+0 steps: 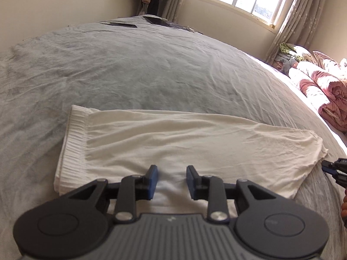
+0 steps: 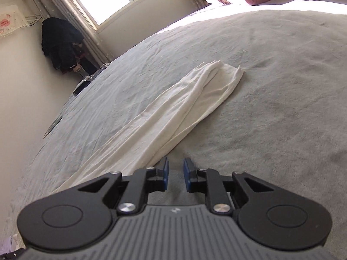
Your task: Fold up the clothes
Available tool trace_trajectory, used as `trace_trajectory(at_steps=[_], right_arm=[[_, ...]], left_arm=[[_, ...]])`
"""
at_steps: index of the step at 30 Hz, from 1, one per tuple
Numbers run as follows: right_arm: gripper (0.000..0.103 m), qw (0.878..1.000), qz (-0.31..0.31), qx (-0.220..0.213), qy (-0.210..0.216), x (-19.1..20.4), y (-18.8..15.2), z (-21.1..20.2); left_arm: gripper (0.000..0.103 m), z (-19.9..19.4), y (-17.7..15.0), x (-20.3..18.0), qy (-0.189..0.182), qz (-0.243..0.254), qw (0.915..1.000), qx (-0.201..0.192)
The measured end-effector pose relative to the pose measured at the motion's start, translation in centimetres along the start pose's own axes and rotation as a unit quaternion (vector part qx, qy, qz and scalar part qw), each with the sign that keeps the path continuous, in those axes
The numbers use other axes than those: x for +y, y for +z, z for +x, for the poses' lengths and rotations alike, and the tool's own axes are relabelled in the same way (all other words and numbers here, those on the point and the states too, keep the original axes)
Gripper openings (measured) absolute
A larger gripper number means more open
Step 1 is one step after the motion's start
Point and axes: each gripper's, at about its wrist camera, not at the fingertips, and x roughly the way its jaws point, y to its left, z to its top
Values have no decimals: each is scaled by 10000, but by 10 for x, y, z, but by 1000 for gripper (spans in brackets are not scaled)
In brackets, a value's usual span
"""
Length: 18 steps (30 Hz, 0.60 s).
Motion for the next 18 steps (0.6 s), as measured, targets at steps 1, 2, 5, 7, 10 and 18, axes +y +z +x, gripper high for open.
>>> trace_trajectory(at_steps=[1,2,5,7,10,18], right_arm=[[28,10000,85,-14,18,-1,2,2],[32,9998,170,-28,37,-2,5,3],[40,9993,375,-67,56,-3,10,7],[37,9995,293,-93,-39,1,9,9],[28,9994,-84,-139,-297,6,12,12],[11,9986,-254,-205,-428,2,12,22]], left_arm=[[30,-3,-3,-9,-161,182,9997,-33],[30,-6,-6,-17,-322,363,9988,-66],[30,-14,-14,-43,-803,906,9925,-164],[31,-20,-19,-60,-1122,1265,9853,-229],[32,-27,-30,-86,-1448,1825,9720,-310],[25,-8,-56,-122,-977,2829,9538,-255]])
